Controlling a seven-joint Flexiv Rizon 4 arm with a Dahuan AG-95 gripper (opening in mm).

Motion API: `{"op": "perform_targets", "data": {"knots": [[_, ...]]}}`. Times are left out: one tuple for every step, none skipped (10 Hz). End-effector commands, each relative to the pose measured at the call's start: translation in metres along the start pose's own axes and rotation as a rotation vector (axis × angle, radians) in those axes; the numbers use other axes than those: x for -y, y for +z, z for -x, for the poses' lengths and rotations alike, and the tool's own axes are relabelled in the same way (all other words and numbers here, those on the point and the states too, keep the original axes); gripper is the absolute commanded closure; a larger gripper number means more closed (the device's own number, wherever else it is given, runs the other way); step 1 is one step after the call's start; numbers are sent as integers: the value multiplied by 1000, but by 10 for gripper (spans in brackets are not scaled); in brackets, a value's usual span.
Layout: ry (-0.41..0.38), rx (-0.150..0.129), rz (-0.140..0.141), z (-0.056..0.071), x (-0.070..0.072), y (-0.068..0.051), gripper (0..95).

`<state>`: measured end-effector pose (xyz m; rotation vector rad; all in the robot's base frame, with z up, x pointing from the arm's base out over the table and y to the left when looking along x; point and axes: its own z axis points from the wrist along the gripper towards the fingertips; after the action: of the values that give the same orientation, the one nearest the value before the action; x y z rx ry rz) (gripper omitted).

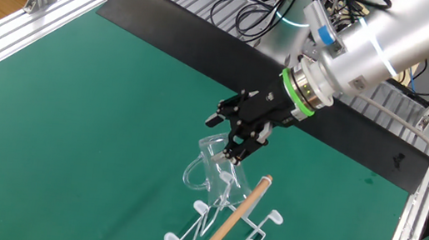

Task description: Put the cup on the cup rack

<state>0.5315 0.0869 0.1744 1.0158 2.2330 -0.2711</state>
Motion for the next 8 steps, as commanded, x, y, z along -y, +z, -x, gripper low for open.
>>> {"op": "perform_targets", "data": {"knots": [[-7,5,3,-1,-1,0,190],[-18,0,5,-1,-1,0,190],[-18,2,3,-1,-1,0,190],[8,-4,-1,-5,-3,-7,190],[20,-4,-4,-9,-5,-13,190],[31,-13,-11,-13,-8,-21,190],[33,-13,-13,-16,-8,-26,190],[36,-19,-19,-19,-9,-32,190]]}}
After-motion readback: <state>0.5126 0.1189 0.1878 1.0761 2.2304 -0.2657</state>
